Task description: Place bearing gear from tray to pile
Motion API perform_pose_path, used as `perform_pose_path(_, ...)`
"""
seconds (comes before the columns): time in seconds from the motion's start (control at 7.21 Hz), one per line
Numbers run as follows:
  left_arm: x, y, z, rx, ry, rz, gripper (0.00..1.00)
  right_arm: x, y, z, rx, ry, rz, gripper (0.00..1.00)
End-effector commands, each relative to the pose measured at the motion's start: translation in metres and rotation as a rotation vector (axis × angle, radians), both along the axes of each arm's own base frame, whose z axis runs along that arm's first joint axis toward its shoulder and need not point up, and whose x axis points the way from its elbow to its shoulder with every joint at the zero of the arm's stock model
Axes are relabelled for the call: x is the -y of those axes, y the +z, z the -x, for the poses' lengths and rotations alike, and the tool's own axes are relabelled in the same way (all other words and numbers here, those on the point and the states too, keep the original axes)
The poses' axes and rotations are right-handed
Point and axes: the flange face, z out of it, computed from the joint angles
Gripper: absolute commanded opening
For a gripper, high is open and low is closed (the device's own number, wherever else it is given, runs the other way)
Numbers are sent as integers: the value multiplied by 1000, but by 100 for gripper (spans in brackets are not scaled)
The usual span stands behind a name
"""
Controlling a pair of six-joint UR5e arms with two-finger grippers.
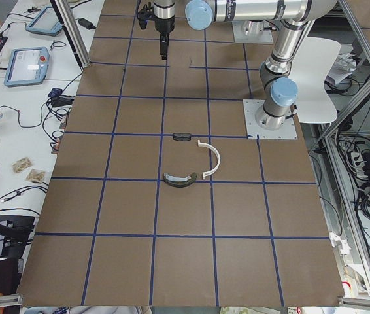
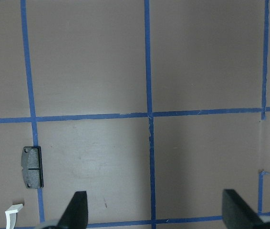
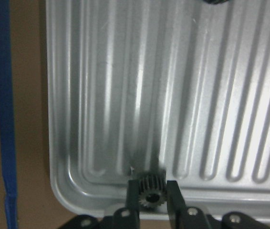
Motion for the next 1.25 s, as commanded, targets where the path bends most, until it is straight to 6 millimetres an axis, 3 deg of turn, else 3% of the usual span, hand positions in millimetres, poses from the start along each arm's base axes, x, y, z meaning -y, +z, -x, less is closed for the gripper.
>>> perform_pose_path(0.0, 0, 0, -1, 1, 1, 0, 100, 4, 13, 0, -19, -6, 13, 16)
perform_pose_path(0.14, 0, 0, -1, -1, 1, 0, 100, 12, 47, -12, -61, 11, 54, 16)
perform_pose_path(0.28, 0, 1, -1, -1, 1, 2, 100, 35, 94, -47, -117, 48, 102, 17)
perform_pose_path(0.42, 0, 1, -1, 1, 0, 2, 100, 65, 131, -101, -115, 131, 164, 18)
perform_pose_path(0.55, 0, 0, -1, 1, 0, 0, 100, 83, 163, -156, -110, 134, 191, 18)
perform_pose_path(0.83, 0, 0, -2, 1, 1, 0, 100, 126, 181, -295, -50, 33, 205, 20)
perform_pose_path(1.11, 1, -1, -3, 2, 1, -1, 100, 139, 181, -420, 21, -127, 182, 20)
